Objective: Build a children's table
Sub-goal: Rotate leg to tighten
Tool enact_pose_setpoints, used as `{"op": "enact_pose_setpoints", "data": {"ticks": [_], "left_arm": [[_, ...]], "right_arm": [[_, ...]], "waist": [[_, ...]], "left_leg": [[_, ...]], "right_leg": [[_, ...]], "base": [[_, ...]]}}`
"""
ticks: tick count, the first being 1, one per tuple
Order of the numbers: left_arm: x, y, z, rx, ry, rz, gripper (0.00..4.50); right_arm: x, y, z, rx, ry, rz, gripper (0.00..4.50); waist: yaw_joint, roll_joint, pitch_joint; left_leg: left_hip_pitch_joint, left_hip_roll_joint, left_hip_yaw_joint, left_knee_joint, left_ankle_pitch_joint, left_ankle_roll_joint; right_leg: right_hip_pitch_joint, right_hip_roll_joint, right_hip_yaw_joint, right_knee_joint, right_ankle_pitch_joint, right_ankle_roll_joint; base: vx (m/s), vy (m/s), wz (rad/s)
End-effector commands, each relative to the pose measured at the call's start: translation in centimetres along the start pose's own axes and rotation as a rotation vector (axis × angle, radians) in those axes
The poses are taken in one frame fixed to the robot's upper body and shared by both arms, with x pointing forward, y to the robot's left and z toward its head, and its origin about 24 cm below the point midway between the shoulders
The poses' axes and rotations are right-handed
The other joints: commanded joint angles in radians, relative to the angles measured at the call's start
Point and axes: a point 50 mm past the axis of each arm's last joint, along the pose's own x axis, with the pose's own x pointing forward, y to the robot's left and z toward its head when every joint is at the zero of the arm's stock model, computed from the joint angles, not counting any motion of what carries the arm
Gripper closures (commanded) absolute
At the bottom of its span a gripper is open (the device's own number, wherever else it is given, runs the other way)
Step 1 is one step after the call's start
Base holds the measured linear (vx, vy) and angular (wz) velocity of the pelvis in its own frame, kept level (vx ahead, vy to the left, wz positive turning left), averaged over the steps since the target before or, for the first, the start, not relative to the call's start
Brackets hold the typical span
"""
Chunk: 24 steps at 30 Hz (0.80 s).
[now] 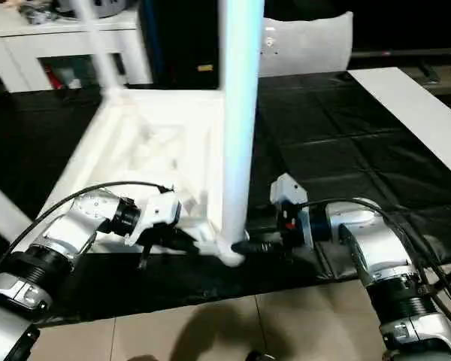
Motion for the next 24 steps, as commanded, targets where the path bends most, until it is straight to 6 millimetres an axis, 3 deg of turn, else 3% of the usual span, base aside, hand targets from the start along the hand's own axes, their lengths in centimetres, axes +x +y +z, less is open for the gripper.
{"op": "enact_pose_setpoints", "data": {"ticks": [1,10,17,19,20,21,24], "left_arm": [[0.6,0.0,1.4,0.081,0.006,-0.078,4.5],[0.4,0.0,1.2,0.086,0.011,-0.09,4.5],[0.2,0.1,1.1,0.052,-0.009,-0.08,4.5],[0.3,0.4,1.3,0.003,-0.037,-0.028,4.5],[0.5,0.6,1.5,-0.011,-0.051,0.002,4.5],[0.5,0.7,1.6,-0.018,-0.059,0.018,4.5],[0.9,1.0,2.0,-0.053,-0.095,0.064,4.5]], "right_arm": [[-0.1,0.2,0.5,-0.012,0.007,0.043,1.09],[-0.1,0.4,0.5,0.007,0.01,0.078,1.82],[0.1,0.4,0.6,0.029,-0.013,0.085,2.44],[0.5,0.6,0.8,0.059,-0.063,0.058,2.47],[0.7,0.5,0.9,0.074,-0.082,0.031,2.49],[0.9,0.4,1.0,0.081,-0.089,0.014,2.49],[1.6,0.1,0.9,0.095,-0.086,-0.07,2.52]], "waist": [[-0.007,-0.025,-0.078],[-0.009,-0.029,-0.078],[-0.01,-0.025,-0.078],[-0.011,-0.027,-0.077],[-0.011,-0.015,-0.076],[-0.016,-0.022,-0.076],[-0.024,-0.02,-0.073]], "left_leg": [[0.0,0.032,0.006,-0.075,-0.099,0.085],[-0.004,0.027,0.007,-0.073,-0.101,0.077],[-0.003,0.026,0.006,-0.072,-0.108,0.072],[-0.004,0.026,0.007,-0.073,-0.104,0.07],[-0.005,0.026,0.004,-0.073,-0.102,0.065],[-0.004,0.024,0.006,-0.071,-0.113,0.06],[0.0,0.017,0.006,-0.068,-0.139,0.047]], "right_leg": [[0.07,-0.059,0.063,-0.07,-0.484,-0.011],[0.071,-0.057,0.057,-0.077,-0.513,0.017],[0.07,-0.055,0.053,-0.081,-0.521,0.027],[0.072,-0.053,0.053,-0.081,-0.52,0.029],[0.072,-0.054,0.052,-0.08,-0.52,0.026],[0.07,-0.052,0.049,-0.086,-0.532,0.034],[0.069,-0.049,0.036,-0.098,-0.576,0.059]], "base": [[0.0,0.0,0.0],[0.0,0.0,0.0],[0.0,0.0,0.0],[0.0,0.0,0.0],[0.0,0.0,0.0],[0.0,0.0,0.0],[0.0,0.0,0.0]]}}
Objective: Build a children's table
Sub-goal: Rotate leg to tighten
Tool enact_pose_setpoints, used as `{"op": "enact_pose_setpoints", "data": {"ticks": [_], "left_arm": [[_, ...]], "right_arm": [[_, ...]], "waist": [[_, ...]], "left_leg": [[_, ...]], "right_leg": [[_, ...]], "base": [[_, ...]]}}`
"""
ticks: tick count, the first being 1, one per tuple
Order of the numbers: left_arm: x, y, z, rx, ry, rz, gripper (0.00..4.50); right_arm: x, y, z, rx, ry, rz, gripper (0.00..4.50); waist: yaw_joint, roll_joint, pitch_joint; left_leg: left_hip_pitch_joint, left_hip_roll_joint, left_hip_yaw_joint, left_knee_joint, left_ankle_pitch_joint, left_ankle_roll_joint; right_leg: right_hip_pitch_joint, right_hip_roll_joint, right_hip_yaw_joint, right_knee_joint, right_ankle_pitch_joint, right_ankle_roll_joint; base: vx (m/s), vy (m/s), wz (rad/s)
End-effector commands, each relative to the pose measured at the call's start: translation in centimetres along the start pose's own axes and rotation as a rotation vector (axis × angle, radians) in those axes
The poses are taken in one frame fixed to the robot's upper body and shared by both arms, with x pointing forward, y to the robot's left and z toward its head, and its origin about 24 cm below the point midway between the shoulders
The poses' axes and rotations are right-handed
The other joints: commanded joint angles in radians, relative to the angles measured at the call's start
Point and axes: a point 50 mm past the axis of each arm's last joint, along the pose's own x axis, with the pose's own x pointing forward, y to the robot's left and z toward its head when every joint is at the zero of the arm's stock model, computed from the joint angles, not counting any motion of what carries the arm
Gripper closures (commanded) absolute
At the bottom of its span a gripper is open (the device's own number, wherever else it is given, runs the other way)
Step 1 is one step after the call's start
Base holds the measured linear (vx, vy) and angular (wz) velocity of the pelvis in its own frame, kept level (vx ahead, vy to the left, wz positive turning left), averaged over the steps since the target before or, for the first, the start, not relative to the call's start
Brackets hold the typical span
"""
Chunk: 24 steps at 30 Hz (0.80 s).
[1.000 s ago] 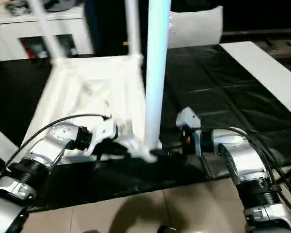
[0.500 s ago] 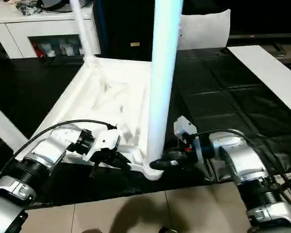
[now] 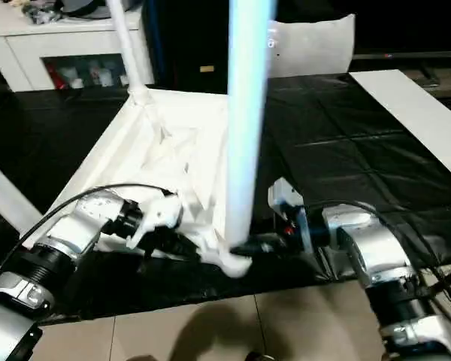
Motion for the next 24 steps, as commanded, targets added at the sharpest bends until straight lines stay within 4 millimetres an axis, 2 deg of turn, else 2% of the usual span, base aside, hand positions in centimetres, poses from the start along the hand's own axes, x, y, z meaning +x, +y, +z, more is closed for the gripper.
{"op": "enact_pose_setpoints", "data": {"ticks": [1,2,3,4,5,6,7,8,9,10,11,12,14,15,16,17,19,20,21,23,24], "left_arm": [[1.6,0.5,2.6,0.006,-0.097,0.06,4.5],[1.8,0.6,2.7,-0.012,-0.104,0.088,4.5],[2.1,0.7,3.0,-0.037,-0.112,0.129,4.5],[2.4,0.9,3.1,-0.057,-0.119,0.164,4.5],[2.4,0.9,3.1,-0.057,-0.119,0.164,4.5],[2.9,1.2,3.6,-0.101,-0.14,0.226,4.5],[3.0,1.3,3.7,-0.108,-0.144,0.237,4.5],[3.2,1.4,3.9,-0.126,-0.152,0.264,4.5],[3.5,1.7,4.1,-0.149,-0.163,0.302,4.5],[4.1,2.4,4.7,-0.19,-0.187,0.403,4.5],[4.3,2.7,4.9,-0.205,-0.196,0.442,4.5],[4.4,2.8,5.1,-0.215,-0.202,0.464,4.5],[4.5,3.2,5.6,-0.232,-0.225,0.518,4.5],[4.5,3.3,5.8,-0.239,-0.232,0.534,4.5],[4.5,3.4,5.9,-0.242,-0.238,0.549,4.5],[4.5,3.5,6.1,-0.242,-0.237,0.567,4.5],[4.4,3.5,6.1,-0.238,-0.233,0.569,4.5],[4.1,3.5,5.9,-0.225,-0.219,0.568,4.5],[3.8,3.4,5.6,-0.204,-0.208,0.554,4.5],[3.7,3.3,5.5,-0.197,-0.207,0.549,4.5],[3.4,3.2,5.3,-0.185,-0.204,0.534,4.5]], "right_arm": [[1.9,-0.4,1.0,0.021,-0.051,-0.111,2.52],[2.3,-0.7,1.0,0.04,-0.059,-0.163,2.52],[2.8,-1.1,1.1,0.071,-0.071,-0.239,2.53],[3.2,-1.5,1.2,0.094,-0.078,-0.292,2.53],[3.2,-1.5,1.2,0.094,-0.078,-0.292,2.53],[3.9,-2.2,1.3,0.14,-0.087,-0.401,2.53],[4.0,-2.3,1.4,0.145,-0.086,-0.418,2.53],[4.2,-2.6,1.4,0.156,-0.085,-0.46,2.53],[4.4,-3.0,1.4,0.172,-0.082,-0.527,2.53],[5.0,-3.9,1.6,0.19,-0.092,-0.643,2.53],[5.2,-4.1,1.8,0.187,-0.111,-0.674,2.53],[5.3,-4.2,2.0,0.184,-0.124,-0.688,2.53],[5.6,-4.2,2.3,0.167,-0.167,-0.689,1.98],[5.7,-4.2,2.5,0.166,-0.182,-0.7,1.85],[5.7,-4.2,2.7,0.17,-0.202,-0.703,1.85],[5.8,-4.2,3.0,0.171,-0.229,-0.699,1.78],[5.8,-4.1,3.1,0.161,-0.232,-0.694,1.62],[5.6,-4.0,3.2,0.141,-0.235,-0.688,1.49],[5.1,-4.0,3.2,0.116,-0.243,-0.687,1.41],[4.9,-4.1,3.1,0.105,-0.246,-0.685,1.3],[4.4,-4.0,3.0,0.078,-0.243,-0.658,1.06]], "waist": [[-0.012,-0.008,-0.072],[-0.03,-0.01,-0.069],[-0.049,-0.006,-0.069],[-0.06,-0.003,-0.069],[-0.085,0.008,-0.068],[-0.105,0.011,-0.068],[-0.112,0.011,-0.068],[-0.116,0.014,-0.067],[-0.142,0.004,-0.067],[-0.151,0.004,-0.066],[-0.165,0.004,-0.069],[-0.171,0.009,-0.072],[-0.181,0.007,-0.072],[-0.183,0.006,-0.075],[-0.183,0.004,-0.078],[-0.18,0.004,-0.08],[-0.174,0.003,-0.085],[-0.173,0.002,-0.087],[-0.169,0.001,-0.09],[-0.161,-0.003,-0.092],[-0.153,-0.003,-0.095]], "left_leg": [[-0.001,0.015,0.003,-0.067,-0.154,0.047],[-0.001,0.015,0.002,-0.066,-0.174,0.038],[-0.003,0.018,-0.004,-0.064,-0.202,0.031],[-0.005,0.022,-0.007,-0.065,-0.221,0.033],[-0.013,0.04,-0.021,-0.074,-0.27,0.037],[-0.016,0.063,-0.034,-0.086,-0.321,0.039],[-0.022,0.071,-0.04,-0.093,-0.335,0.038],[-0.018,0.071,-0.041,-0.095,-0.351,0.037],[-0.004,0.027,-0.02,-0.067,-0.327,0.028],[-0.004,0.011,-0.012,-0.056,-0.302,0.027],[-0.006,0.001,-0.006,-0.048,-0.269,0.034],[-0.005,0.006,-0.009,-0.052,-0.262,0.049],[-0.014,0.019,-0.017,-0.06,-0.265,0.063],[-0.016,0.021,-0.017,-0.062,-0.253,0.073],[-0.02,0.016,-0.016,-0.061,-0.234,0.074],[-0.025,0.01,-0.013,-0.061,-0.199,0.081],[-0.032,0.011,-0.016,-0.064,-0.14,0.098],[-0.034,0.013,-0.017,-0.065,-0.121,0.104],[-0.036,0.016,-0.019,-0.064,-0.075,0.123],[-0.037,0.013,-0.017,-0.061,-0.036,0.143],[-0.038,0.013,-0.017,-0.06,-0.008,0.157]], "right_leg": [[0.068,-0.048,0.032,-0.1,-0.587,0.069],[0.067,-0.044,0.023,-0.111,-0.599,0.078],[0.075,-0.045,0.009,-0.118,-0.61,0.094],[0.081,-0.044,0.0,-0.121,-0.608,0.102],[0.095,-0.044,-0.006,-0.116,-0.584,0.109],[0.105,-0.048,0.005,-0.1,-0.55,0.108],[0.109,-0.052,0.014,-0.087,-0.53,0.1],[0.107,-0.054,0.021,-0.087,-0.528,0.093],[0.087,-0.059,0.011,-0.116,-0.597,0.086],[0.082,-0.059,-0.001,-0.127,-0.626,0.089],[0.081,-0.056,-0.018,-0.138,-0.643,0.099],[0.083,-0.05,-0.019,-0.141,-0.615,0.104],[0.091,-0.05,-0.014,-0.13,-0.576,0.104],[0.089,-0.052,-0.003,-0.122,-0.542,0.094],[0.092,-0.054,-0.002,-0.118,-0.531,0.087],[0.093,-0.056,0.003,-0.113,-0.509,0.069],[0.098,-0.056,0.011,-0.099,-0.446,0.037],[0.098,-0.056,0.015,-0.094,-0.422,0.027],[0.097,-0.058,0.024,-0.078,-0.365,-0.006],[0.095,-0.056,0.033,-0.065,-0.325,-0.031],[0.096,-0.057,0.036,-0.056,-0.294,-0.044]], "base": [[0.0,0.0,0.0],[0.0,0.0,0.0],[0.0,0.0,0.0],[0.0,0.0,0.0],[0.0,0.0,0.0],[0.0,0.0,0.0],[0.0,0.0,0.0],[0.0,0.0,0.0],[0.0,0.0,0.0],[0.0,0.0,0.0],[0.0,0.0,0.0],[0.0,0.0,0.0],[0.0,0.0,0.0],[0.0,0.0,0.0],[0.0,0.0,0.0],[0.0,0.0,0.0],[0.0,0.0,0.0],[0.0,0.0,0.0],[0.0,0.0,0.0],[0.0,0.0,0.0],[0.0,0.0,0.0]]}}
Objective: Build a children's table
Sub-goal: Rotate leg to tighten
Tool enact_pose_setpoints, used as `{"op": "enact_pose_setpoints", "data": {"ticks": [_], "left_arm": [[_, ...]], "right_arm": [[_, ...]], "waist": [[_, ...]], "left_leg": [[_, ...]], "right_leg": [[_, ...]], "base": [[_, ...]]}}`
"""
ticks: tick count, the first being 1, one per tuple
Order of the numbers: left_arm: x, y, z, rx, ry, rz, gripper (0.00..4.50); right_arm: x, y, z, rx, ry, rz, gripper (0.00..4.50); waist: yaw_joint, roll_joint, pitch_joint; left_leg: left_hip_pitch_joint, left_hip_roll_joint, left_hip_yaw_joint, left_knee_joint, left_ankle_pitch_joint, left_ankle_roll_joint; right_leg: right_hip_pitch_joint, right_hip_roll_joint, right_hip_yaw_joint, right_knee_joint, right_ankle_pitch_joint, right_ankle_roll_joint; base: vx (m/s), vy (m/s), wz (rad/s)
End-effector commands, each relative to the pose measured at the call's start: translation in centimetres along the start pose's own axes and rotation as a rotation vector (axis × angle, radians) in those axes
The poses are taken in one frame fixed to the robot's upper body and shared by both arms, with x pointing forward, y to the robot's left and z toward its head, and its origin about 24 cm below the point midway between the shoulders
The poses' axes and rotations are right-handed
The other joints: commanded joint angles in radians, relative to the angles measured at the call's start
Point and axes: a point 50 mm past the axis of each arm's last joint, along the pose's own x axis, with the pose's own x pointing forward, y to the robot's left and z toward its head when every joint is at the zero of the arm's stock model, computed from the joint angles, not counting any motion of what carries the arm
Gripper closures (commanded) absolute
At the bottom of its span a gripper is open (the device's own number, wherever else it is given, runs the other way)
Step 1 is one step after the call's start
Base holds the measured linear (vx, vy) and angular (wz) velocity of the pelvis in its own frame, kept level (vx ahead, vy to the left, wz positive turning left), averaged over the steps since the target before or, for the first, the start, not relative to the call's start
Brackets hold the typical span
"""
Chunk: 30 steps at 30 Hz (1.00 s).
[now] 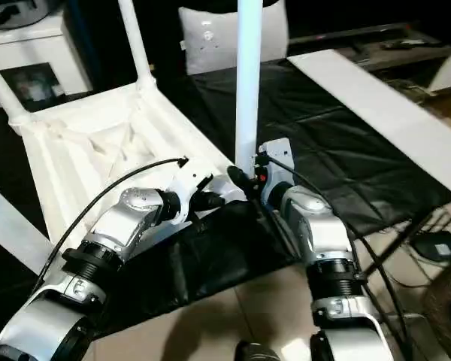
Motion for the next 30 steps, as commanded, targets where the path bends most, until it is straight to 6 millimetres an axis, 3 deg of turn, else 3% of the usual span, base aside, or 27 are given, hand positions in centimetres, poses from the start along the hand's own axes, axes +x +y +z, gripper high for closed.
{"op": "enact_pose_setpoints", "data": {"ticks": [1,2,3,4,6,8,9,13,16,19,26,30], "left_arm": [[-0.7,0.0,2.0,0.065,-0.117,-0.048,4.5],[-0.9,0.1,1.8,0.074,-0.112,-0.07,4.5],[-1.1,0.1,1.6,0.078,-0.108,-0.082,4.5],[-1.2,0.1,1.5,0.081,-0.103,-0.096,4.5],[-1.9,0.3,0.9,0.098,-0.092,-0.159,4.5],[-2.1,0.3,0.7,0.112,-0.084,-0.182,4.5],[-2.4,0.4,0.3,0.13,-0.065,-0.211,4.5],[-3.4,0.7,-0.6,0.182,-0.019,-0.326,4.5],[-4.1,0.7,-1.1,0.235,0.012,-0.405,4.5],[-4.8,0.6,-1.4,0.294,0.054,-0.496,4.5],[-5.5,0.1,-1.7,0.363,0.123,-0.654,4.5],[-5.5,0.0,-1.7,0.379,0.132,-0.685,4.5]], "right_arm": [[-0.2,0.9,0.2,-0.036,-0.026,0.106,1.0],[-0.7,0.7,0.1,-0.039,-0.027,0.14,0.94],[-1.0,0.5,0.1,-0.037,-0.028,0.159,0.84],[-1.3,0.4,0.1,-0.038,-0.029,0.179,0.72],[-2.7,-0.3,0.0,-0.077,-0.017,0.259,0.56],[-3.2,-0.6,-0.1,-0.097,-0.005,0.285,0.42],[-3.7,-1.0,-0.1,-0.118,0.017,0.318,0.24],[-5.4,-1.7,-0.1,-0.179,0.092,0.441,0.07],[-6.2,-1.8,-0.1,-0.208,0.146,0.528,0.02],[-6.7,-1.5,-0.1,-0.251,0.185,0.622,0.02],[-7.0,-0.4,-0.1,-0.231,0.207,0.785,0.58],[-7.0,0.0,-0.3,-0.226,0.224,0.833,0.94]], "waist": [[0.019,-0.021,-0.096],[0.023,-0.019,-0.097],[0.035,-0.022,-0.095],[0.039,-0.022,-0.095],[0.063,-0.023,-0.088],[0.073,-0.022,-0.087],[0.085,-0.02,-0.083],[0.102,-0.022,-0.073],[0.114,-0.022,-0.075],[0.122,-0.021,-0.076],[0.171,-0.022,-0.084],[0.187,-0.024,-0.084]], "left_leg": [[-0.028,0.009,-0.005,-0.05,0.011,0.161],[-0.027,0.011,-0.006,-0.049,0.026,0.171],[-0.027,0.016,-0.005,-0.048,0.049,0.202],[-0.027,0.015,-0.003,-0.047,0.049,0.206],[-0.019,0.014,0.006,-0.049,-0.003,0.189],[-0.015,0.015,0.008,-0.051,-0.029,0.171],[-0.009,0.015,0.009,-0.053,-0.07,0.144],[0.002,0.013,0.014,-0.056,-0.145,0.111],[0.004,0.011,0.012,-0.056,-0.154,0.095],[0.002,0.016,0.011,-0.058,-0.143,0.096],[0.007,0.033,0.01,-0.064,-0.08,0.103],[0.005,0.029,0.014,-0.063,-0.07,0.094]], "right_leg": [[0.099,-0.056,0.061,-0.036,-0.275,-0.051],[0.098,-0.056,0.062,-0.032,-0.255,-0.058],[0.094,-0.055,0.066,-0.026,-0.219,-0.07],[0.093,-0.055,0.067,-0.025,-0.223,-0.075],[0.086,-0.054,0.07,-0.037,-0.301,-0.066],[0.085,-0.054,0.069,-0.043,-0.349,-0.054],[0.081,-0.054,0.066,-0.052,-0.411,-0.029],[0.075,-0.051,0.062,-0.072,-0.511,0.017],[0.075,-0.049,0.057,-0.075,-0.528,0.038],[0.075,-0.049,0.059,-0.07,-0.504,0.033],[0.075,-0.055,0.078,-0.046,-0.409,-0.027],[0.075,-0.057,0.082,-0.046,-0.42,-0.029]], "base": [[0.0,0.0,0.0],[0.0,0.0,0.0],[0.0,0.0,0.0],[0.0,0.0,0.0],[0.0,0.0,0.0],[0.0,0.0,0.0],[0.0,0.0,0.0],[0.0,0.0,0.0],[0.0,0.0,0.0],[0.0,0.0,0.0],[0.0,0.0,0.0],[0.0,0.0,0.0]]}}
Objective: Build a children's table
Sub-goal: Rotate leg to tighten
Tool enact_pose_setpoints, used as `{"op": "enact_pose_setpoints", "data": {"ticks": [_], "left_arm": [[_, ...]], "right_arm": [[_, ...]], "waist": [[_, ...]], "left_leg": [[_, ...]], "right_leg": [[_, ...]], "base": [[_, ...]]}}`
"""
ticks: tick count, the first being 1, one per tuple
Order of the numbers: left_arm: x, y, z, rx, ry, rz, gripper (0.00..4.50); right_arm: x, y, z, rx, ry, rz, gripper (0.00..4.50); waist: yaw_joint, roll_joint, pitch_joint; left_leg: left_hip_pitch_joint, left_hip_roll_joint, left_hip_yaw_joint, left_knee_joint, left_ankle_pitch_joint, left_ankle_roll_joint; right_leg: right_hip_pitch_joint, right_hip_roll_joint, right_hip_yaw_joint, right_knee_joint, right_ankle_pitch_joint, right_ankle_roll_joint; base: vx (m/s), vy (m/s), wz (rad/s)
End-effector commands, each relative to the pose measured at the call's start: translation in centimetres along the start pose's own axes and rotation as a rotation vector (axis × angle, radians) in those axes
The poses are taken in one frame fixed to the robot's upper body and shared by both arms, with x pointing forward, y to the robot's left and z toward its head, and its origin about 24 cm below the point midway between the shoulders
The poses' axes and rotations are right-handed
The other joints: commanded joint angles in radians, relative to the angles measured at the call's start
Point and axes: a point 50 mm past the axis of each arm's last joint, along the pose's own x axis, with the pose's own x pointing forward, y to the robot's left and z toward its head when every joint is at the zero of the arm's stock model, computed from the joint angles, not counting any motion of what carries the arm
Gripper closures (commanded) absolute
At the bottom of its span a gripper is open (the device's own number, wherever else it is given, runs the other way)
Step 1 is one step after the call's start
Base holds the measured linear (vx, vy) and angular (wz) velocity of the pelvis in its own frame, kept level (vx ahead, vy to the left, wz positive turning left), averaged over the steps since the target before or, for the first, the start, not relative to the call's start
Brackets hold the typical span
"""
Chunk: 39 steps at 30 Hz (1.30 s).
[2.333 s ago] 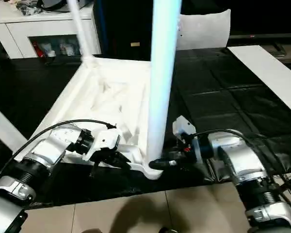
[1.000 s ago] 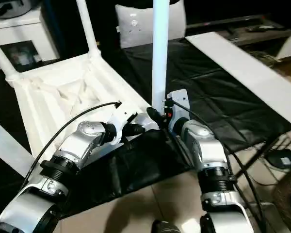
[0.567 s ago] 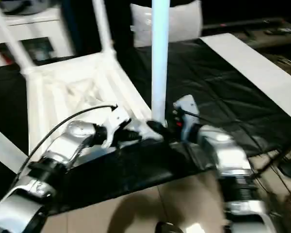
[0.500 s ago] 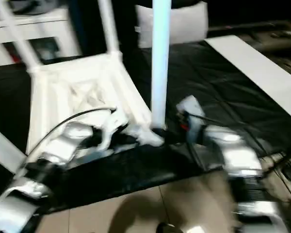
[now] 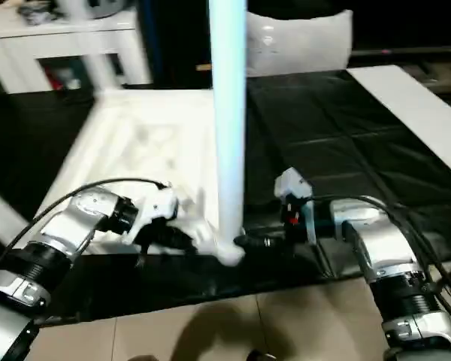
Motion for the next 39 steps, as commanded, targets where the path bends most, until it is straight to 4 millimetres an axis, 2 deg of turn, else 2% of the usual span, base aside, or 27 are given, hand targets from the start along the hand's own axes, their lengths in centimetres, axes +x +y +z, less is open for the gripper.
{"op": "enact_pose_setpoints", "data": {"ticks": [1,6,10,18,24,26,28,29,30,31,32,33,34,35,36,37,38,39], "left_arm": [[0.1,0.2,1.5,0.077,0.006,-0.055,4.5],[0.2,0.2,1.5,0.083,0.006,-0.061,4.5],[0.1,0.2,1.5,0.084,0.009,-0.061,4.5],[0.0,0.3,1.4,0.072,0.003,-0.05,4.5],[0.3,0.9,1.9,-0.015,-0.078,0.059,4.5],[0.5,1.1,2.0,-0.037,-0.086,0.092,4.5],[1.3,1.4,2.4,-0.087,-0.129,0.174,4.5],[2.0,1.5,2.8,-0.124,-0.166,0.209,4.5],[2.4,1.5,3.1,-0.148,-0.19,0.227,4.5],[2.8,1.7,3.5,-0.174,-0.213,0.265,4.5],[3.1,1.8,3.7,-0.187,-0.223,0.285,4.5],[3.6,2.1,4.1,-0.21,-0.237,0.33,4.5],[4.1,2.4,4.4,-0.231,-0.247,0.378,4.5],[4.1,2.4,4.4,-0.231,-0.247,0.378,4.5],[4.4,2.7,4.7,-0.244,-0.252,0.414,4.5],[4.6,3.3,5.1,-0.264,-0.264,0.485,4.5],[4.6,3.3,5.1,-0.264,-0.264,0.485,4.5],[4.7,3.7,5.4,-0.276,-0.27,0.537,4.5]], "right_arm": [[0.1,0.2,0.2,-0.007,0.003,0.037,1.01],[0.3,0.4,0.3,-0.001,-0.003,0.068,1.33],[0.8,0.5,0.3,0.008,-0.015,0.09,1.79],[1.1,0.5,0.2,0.034,-0.023,0.109,2.38],[1.8,0.4,0.6,0.081,-0.095,0.0,2.52],[2.2,0.4,0.5,0.084,-0.093,-0.03,2.52],[3.4,-0.3,0.4,0.11,-0.106,-0.173,2.53],[3.9,-0.9,0.4,0.125,-0.112,-0.263,2.53],[4.3,-1.2,0.4,0.134,-0.116,-0.319,2.54],[4.6,-1.7,0.5,0.152,-0.117,-0.379,2.54],[4.8,-2.0,0.5,0.161,-0.118,-0.408,2.54],[5.2,-2.6,0.5,0.188,-0.117,-0.484,2.55],[5.5,-3.2,0.6,0.205,-0.115,-0.554,2.56],[5.5,-3.2,0.6,0.205,-0.115,-0.554,2.57],[5.8,-3.6,0.7,0.227,-0.117,-0.609,2.57],[6.0,-4.2,0.9,0.247,-0.129,-0.675,2.57],[6.0,-4.2,0.9,0.247,-0.129,-0.675,2.57],[6.2,-4.5,1.1,0.253,-0.142,-0.722,2.57]], "waist": [[-0.006,-0.018,-0.082],[-0.009,-0.02,-0.08],[-0.01,-0.021,-0.081],[-0.008,-0.022,-0.081],[-0.013,-0.018,-0.079],[-0.019,-0.021,-0.075],[-0.032,-0.017,-0.072],[-0.048,-0.019,-0.07],[-0.068,-0.009,-0.069],[-0.083,-0.008,-0.068],[-0.104,0.002,-0.069],[-0.119,0.0,-0.071],[-0.125,0.0,-0.07],[-0.139,-0.005,-0.067],[-0.157,-0.018,-0.069],[-0.161,-0.017,-0.072],[-0.17,-0.016,-0.072],[-0.176,-0.01,-0.072]], "left_leg": [[-0.003,0.029,0.007,-0.072,-0.078,0.092],[0.0,0.023,0.009,-0.071,-0.103,0.079],[-0.001,0.022,0.009,-0.071,-0.103,0.078],[-0.003,0.023,0.008,-0.071,-0.096,0.077],[0.0,0.02,0.009,-0.07,-0.108,0.066],[0.0,0.013,0.011,-0.067,-0.129,0.053],[0.002,0.01,0.01,-0.064,-0.151,0.039],[0.002,0.006,0.009,-0.059,-0.183,0.035],[0.003,0.017,0.003,-0.06,-0.211,0.032],[-0.003,0.024,-0.005,-0.063,-0.234,0.035],[-0.01,0.051,-0.022,-0.076,-0.29,0.039],[-0.018,0.083,-0.041,-0.1,-0.338,0.044],[-0.019,0.09,-0.045,-0.106,-0.353,0.045],[-0.004,0.06,-0.029,-0.09,-0.355,0.032],[-0.001,-0.001,-0.002,-0.052,-0.282,0.026],[-0.008,-0.017,0.007,-0.047,-0.233,0.047],[-0.014,-0.017,0.008,-0.048,-0.22,0.058],[-0.013,-0.007,0.002,-0.051,-0.218,0.066]], "right_leg": [[0.075,-0.056,0.065,-0.063,-0.426,-0.023],[0.074,-0.051,0.058,-0.076,-0.484,0.013],[0.074,-0.05,0.057,-0.077,-0.487,0.021],[0.074,-0.051,0.057,-0.075,-0.482,0.021],[0.072,-0.049,0.053,-0.082,-0.503,0.031],[0.072,-0.045,0.042,-0.093,-0.55,0.06],[0.07,-0.043,0.029,-0.105,-0.582,0.086],[0.07,-0.038,0.014,-0.118,-0.609,0.111],[0.077,-0.041,0.002,-0.125,-0.609,0.119],[0.087,-0.039,-0.007,-0.129,-0.608,0.132],[0.101,-0.041,-0.001,-0.111,-0.577,0.133],[0.117,-0.05,0.026,-0.073,-0.512,0.114],[0.115,-0.053,0.041,-0.061,-0.487,0.101],[0.095,-0.059,0.045,-0.084,-0.524,0.08],[0.08,-0.061,0.016,-0.12,-0.62,0.088],[0.084,-0.058,0.003,-0.13,-0.644,0.107],[0.084,-0.049,-0.001,-0.132,-0.636,0.115],[0.084,-0.041,-0.007,-0.138,-0.614,0.125]], "base": [[0.0,0.0,0.0],[0.0,0.0,0.0],[0.0,0.0,0.0],[0.0,0.0,0.0],[0.0,0.0,0.0],[0.0,0.0,0.0],[0.0,0.0,0.0],[0.0,0.0,0.0],[0.0,0.0,0.0],[0.0,0.0,0.0],[0.0,0.0,0.0],[0.0,0.0,0.0],[0.0,0.0,0.0],[0.0,0.0,0.0],[0.0,0.0,0.0],[0.0,0.0,0.0],[0.0,0.0,0.0],[0.0,0.0,0.0]]}}
